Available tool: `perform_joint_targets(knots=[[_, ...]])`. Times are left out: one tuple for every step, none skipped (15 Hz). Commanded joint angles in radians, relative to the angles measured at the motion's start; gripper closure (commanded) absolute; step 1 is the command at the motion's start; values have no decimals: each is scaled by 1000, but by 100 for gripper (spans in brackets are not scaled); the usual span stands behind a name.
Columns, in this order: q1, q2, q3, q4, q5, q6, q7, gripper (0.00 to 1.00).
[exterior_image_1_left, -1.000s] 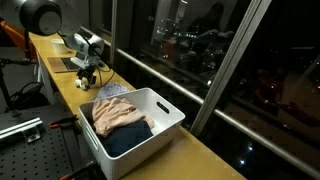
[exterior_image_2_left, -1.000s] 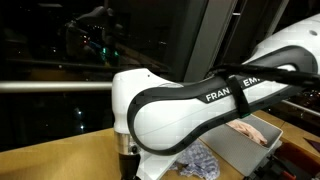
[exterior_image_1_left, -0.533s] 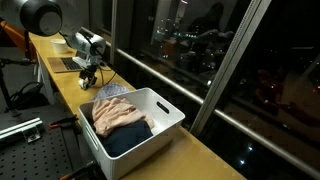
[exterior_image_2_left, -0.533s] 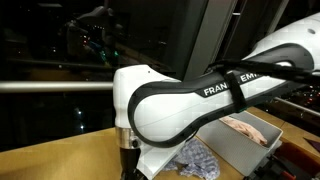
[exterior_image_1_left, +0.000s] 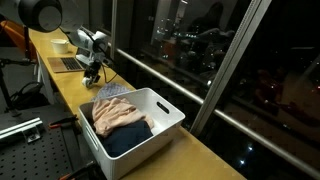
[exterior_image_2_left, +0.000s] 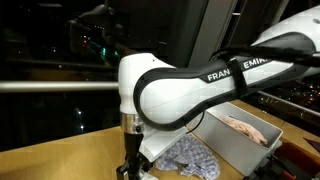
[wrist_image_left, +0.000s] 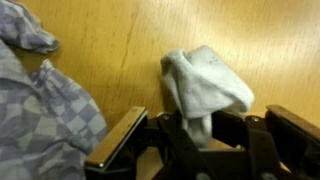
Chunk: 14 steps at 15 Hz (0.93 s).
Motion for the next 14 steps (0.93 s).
perform_joint_targets(knots=[[-3, -186, -47, -142, -45, -15, 64, 100], [-7, -238, -59, -179, -58, -17, 79, 100], [-8, -283, -73, -210, -69, -19, 92, 100], [-12, -331, -85, -242, -78, -22, 104, 100], [-18, -381, -96, -277, -87, -28, 110, 100], [-27, -429, -106, -310, -93, -37, 114, 100], [-37, -477, -117, -342, -96, -48, 112, 100], [-48, -516, -127, -371, -100, -58, 107, 100], [-58, -555, -137, -399, -102, -68, 103, 100], [-85, -590, -130, -426, -115, -75, 105, 100], [-106, -627, -130, -457, -122, -83, 102, 100], [-129, -664, -131, -487, -129, -87, 99, 100], [-151, -695, -129, -513, -133, -90, 96, 100], [-174, -724, -129, -536, -138, -92, 92, 100]])
